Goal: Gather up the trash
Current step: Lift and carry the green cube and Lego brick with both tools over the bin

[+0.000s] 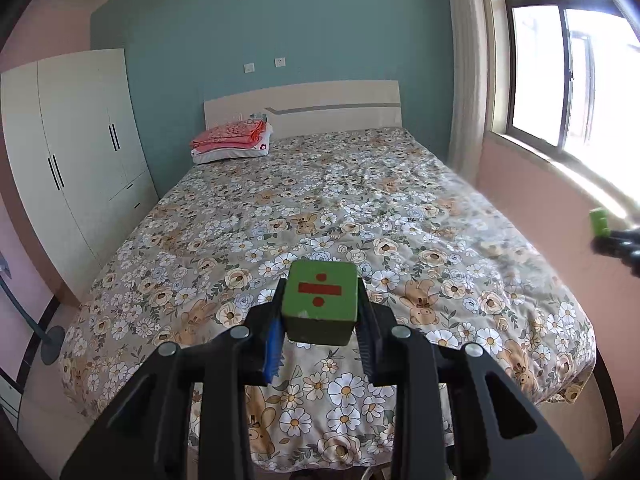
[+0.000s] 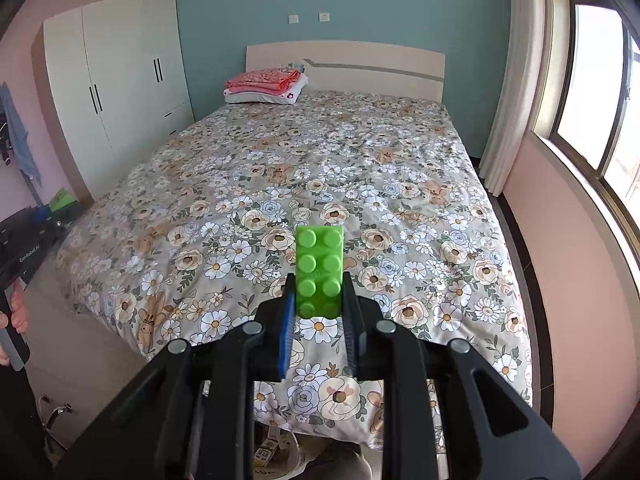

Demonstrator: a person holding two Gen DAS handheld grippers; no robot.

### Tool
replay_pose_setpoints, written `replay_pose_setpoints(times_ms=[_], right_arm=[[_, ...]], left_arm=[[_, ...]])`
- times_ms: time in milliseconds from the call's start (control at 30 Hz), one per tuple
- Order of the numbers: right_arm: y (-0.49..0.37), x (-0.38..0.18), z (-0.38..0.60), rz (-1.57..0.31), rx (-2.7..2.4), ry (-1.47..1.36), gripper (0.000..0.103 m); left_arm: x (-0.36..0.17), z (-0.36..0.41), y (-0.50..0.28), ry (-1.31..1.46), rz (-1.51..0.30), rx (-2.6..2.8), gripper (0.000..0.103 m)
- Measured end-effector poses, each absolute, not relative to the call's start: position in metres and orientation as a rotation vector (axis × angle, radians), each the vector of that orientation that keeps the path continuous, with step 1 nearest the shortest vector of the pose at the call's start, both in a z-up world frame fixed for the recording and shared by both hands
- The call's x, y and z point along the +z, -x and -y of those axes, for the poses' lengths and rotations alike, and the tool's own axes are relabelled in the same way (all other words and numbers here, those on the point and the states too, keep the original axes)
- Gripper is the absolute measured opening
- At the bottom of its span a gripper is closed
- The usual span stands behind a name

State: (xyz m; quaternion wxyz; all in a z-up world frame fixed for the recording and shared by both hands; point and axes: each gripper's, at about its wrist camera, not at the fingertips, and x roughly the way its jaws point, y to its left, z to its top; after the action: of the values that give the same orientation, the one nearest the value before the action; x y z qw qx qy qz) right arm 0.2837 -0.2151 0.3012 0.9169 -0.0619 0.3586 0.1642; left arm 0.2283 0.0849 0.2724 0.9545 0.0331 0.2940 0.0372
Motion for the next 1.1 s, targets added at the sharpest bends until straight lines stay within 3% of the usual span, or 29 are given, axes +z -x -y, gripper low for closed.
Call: replay_pose_setpoints(times_ms=[267, 700, 1100], right_arm=[[-0.239, 0.304, 0.225, -0.716, 0.338, 0.163, 0.023], [-0.189, 0.275, 0.215, -0.725, 0.382, 0.235, 0.023], [-0.177, 0.201, 0.209, -0.835, 0.424, 0.296, 0.023]], left_arm=[[0.276, -0.071, -0.183, -0.128, -0.569, 0.071, 0.034], [0.226, -0.051, -0.142, -0.198, -0.629, -0.047, 0.034], [0.155, -0.060, -0.133, -0.181, -0.711, -0.137, 0.034]])
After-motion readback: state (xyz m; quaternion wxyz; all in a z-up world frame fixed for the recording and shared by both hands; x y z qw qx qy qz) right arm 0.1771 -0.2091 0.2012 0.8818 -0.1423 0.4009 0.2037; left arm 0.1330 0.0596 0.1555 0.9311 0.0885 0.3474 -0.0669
